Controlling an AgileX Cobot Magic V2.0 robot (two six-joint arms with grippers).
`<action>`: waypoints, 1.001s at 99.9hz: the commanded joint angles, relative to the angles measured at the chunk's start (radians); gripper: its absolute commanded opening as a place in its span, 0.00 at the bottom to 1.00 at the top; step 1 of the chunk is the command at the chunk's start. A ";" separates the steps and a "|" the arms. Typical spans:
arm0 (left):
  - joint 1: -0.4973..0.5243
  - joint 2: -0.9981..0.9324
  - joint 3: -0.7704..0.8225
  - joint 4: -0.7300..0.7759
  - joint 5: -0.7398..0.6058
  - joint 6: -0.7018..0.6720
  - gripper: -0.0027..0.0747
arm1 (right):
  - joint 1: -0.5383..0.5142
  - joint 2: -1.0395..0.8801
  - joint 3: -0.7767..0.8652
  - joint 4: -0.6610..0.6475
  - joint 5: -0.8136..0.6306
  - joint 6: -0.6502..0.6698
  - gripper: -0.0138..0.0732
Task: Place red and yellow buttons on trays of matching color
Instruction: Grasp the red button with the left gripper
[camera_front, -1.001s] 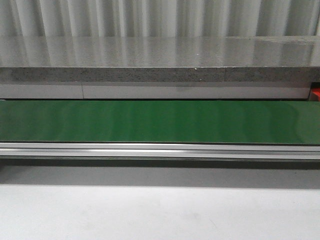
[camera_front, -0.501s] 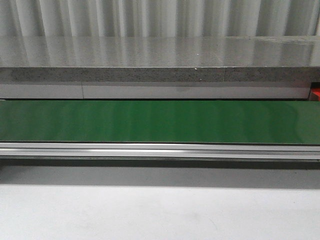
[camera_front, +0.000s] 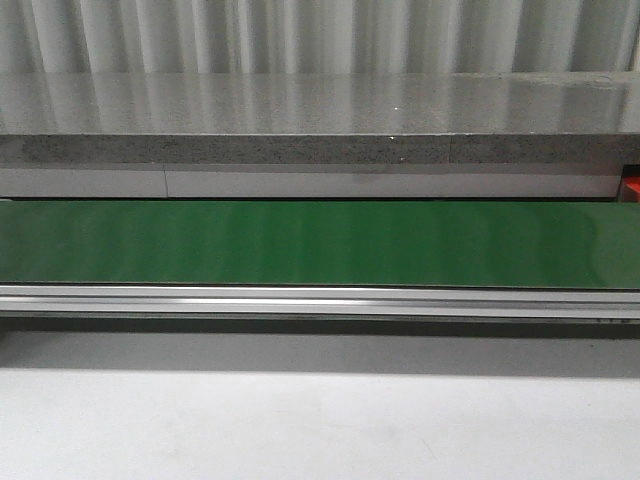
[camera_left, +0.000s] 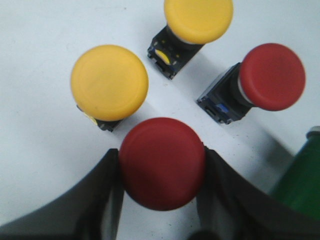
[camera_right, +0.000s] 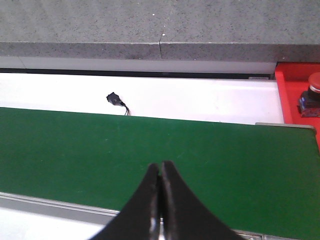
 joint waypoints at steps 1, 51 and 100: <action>-0.001 -0.115 -0.029 0.007 -0.014 0.039 0.01 | 0.001 -0.003 -0.025 0.013 -0.054 -0.008 0.08; -0.172 -0.360 -0.019 0.007 0.134 0.301 0.01 | 0.001 -0.003 -0.025 0.013 -0.054 -0.008 0.08; -0.252 -0.242 -0.001 0.014 0.117 0.395 0.01 | 0.001 -0.003 -0.025 0.013 -0.054 -0.008 0.08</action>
